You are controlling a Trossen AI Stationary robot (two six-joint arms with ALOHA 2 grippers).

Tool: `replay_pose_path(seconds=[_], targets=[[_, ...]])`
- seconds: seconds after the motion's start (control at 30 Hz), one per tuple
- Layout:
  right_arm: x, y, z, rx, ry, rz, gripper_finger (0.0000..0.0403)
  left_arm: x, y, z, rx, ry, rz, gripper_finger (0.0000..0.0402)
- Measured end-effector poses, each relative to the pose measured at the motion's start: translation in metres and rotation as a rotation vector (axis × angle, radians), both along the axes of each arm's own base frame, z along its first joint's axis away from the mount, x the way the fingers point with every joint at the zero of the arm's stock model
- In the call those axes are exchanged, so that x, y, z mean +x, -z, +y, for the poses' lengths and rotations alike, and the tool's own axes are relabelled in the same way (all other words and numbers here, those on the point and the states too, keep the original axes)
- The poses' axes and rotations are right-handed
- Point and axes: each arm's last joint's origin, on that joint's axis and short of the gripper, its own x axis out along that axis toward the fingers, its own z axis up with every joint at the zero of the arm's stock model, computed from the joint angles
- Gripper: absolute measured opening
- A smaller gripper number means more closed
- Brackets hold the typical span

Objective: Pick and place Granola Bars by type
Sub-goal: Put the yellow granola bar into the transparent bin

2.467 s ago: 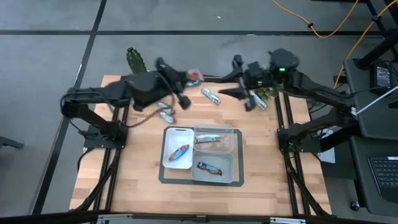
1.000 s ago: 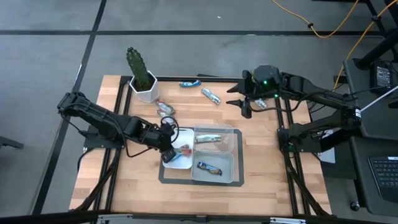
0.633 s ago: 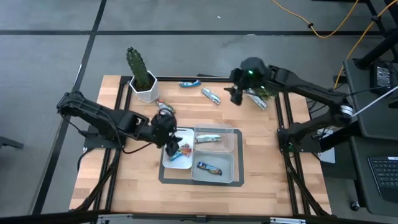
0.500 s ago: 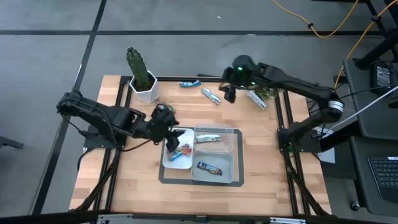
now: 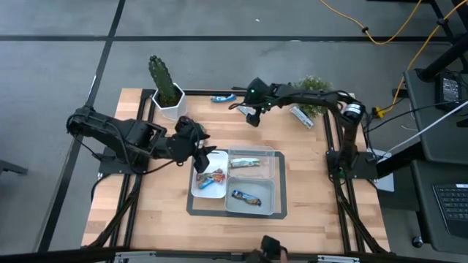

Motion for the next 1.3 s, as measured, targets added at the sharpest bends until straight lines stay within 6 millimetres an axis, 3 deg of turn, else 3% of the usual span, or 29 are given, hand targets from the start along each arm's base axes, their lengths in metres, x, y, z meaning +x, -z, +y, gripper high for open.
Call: replay_pose_path(seconds=[0.27, 0.47, 0.6, 0.77, 0.93, 1.2, 1.3], targets=[[0.015, 0.013, -0.018, -0.003, 0.068, 0.1, 0.0374, 0.002, 0.0, 0.007, -0.007, -0.021, 0.005, 0.0212], [0.015, 0.029, -0.031, 0.083, 0.137, 0.212, 0.0374, 0.002, 0.0, 0.009, -0.004, -0.018, 0.008, 0.0212], [0.013, 0.044, -0.034, 0.125, 0.141, 0.289, 0.0374, 0.002, 0.0, 0.009, 0.007, -0.009, 0.014, 0.0212], [0.014, 0.049, -0.034, 0.134, 0.137, 0.303, 0.036, 0.002, 0.0, 0.009, 0.026, 0.005, 0.024, 0.0212], [0.016, 0.049, -0.03, 0.135, 0.125, 0.302, 0.0285, 0.002, 0.0, 0.009, 0.041, 0.015, 0.031, 0.0212], [0.017, 0.048, -0.029, 0.206, 0.081, 0.26, 0.0098, 0.002, 0.0, 0.009, 0.059, 0.009, 0.033, 0.0212], [0.016, 0.047, -0.027, 0.228, 0.062, 0.264, 0.0047, 0.002, 0.0, 0.009, 0.059, 0.009, 0.033, 0.0212]])
